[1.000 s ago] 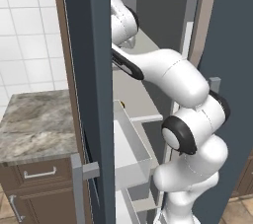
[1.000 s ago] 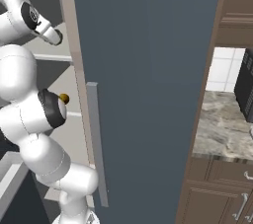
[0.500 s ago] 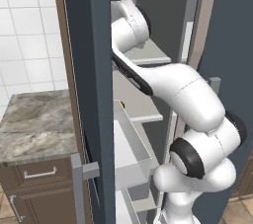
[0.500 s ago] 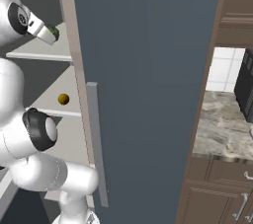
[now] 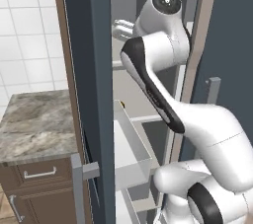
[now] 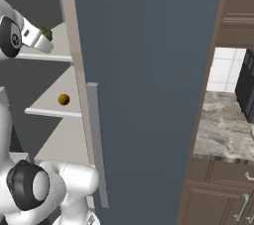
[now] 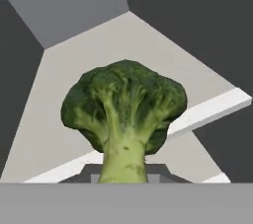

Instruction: Take the lemon and broccoli out of the freezer and place them in the tupperware container on the counter. Then put the tupperware containing the vegetables back in the freezer.

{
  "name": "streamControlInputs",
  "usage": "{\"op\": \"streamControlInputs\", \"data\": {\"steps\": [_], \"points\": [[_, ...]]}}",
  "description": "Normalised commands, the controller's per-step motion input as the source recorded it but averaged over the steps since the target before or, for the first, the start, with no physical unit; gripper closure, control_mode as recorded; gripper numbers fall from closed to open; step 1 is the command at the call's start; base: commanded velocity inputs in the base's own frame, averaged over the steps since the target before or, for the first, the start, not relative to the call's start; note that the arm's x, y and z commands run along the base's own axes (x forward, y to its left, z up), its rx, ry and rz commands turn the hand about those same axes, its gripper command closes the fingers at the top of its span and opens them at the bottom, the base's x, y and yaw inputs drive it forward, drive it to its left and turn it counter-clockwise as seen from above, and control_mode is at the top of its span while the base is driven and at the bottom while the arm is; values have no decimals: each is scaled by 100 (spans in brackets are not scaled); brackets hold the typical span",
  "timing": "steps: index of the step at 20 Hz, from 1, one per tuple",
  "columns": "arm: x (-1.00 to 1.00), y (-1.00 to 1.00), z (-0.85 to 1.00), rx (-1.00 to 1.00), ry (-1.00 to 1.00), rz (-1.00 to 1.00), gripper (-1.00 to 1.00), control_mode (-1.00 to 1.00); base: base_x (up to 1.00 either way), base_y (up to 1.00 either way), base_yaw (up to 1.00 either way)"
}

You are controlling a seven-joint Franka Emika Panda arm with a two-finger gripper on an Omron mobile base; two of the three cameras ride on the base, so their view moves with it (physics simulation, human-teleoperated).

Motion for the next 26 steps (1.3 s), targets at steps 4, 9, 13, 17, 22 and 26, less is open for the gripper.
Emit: {"op": "streamControlInputs", "data": {"steps": [4, 9, 13, 17, 22, 26], "points": [[-100, -20, 20, 2, 0, 14, 100, -100, 0, 0, 0], [-100, -6, 11, 0, 0, 8, 100, -100, 0, 0, 0], [-88, -21, 4, -1, 0, 3, 100, -100, 0, 0, 0], [-60, -37, 0, -3, 0, 0, 100, -100, 0, 0, 0], [-41, -32, 0, -5, 1, 0, 100, -100, 0, 0, 0], [-31, -21, 0, -6, 4, 0, 100, -100, 0, 0, 0]]}}
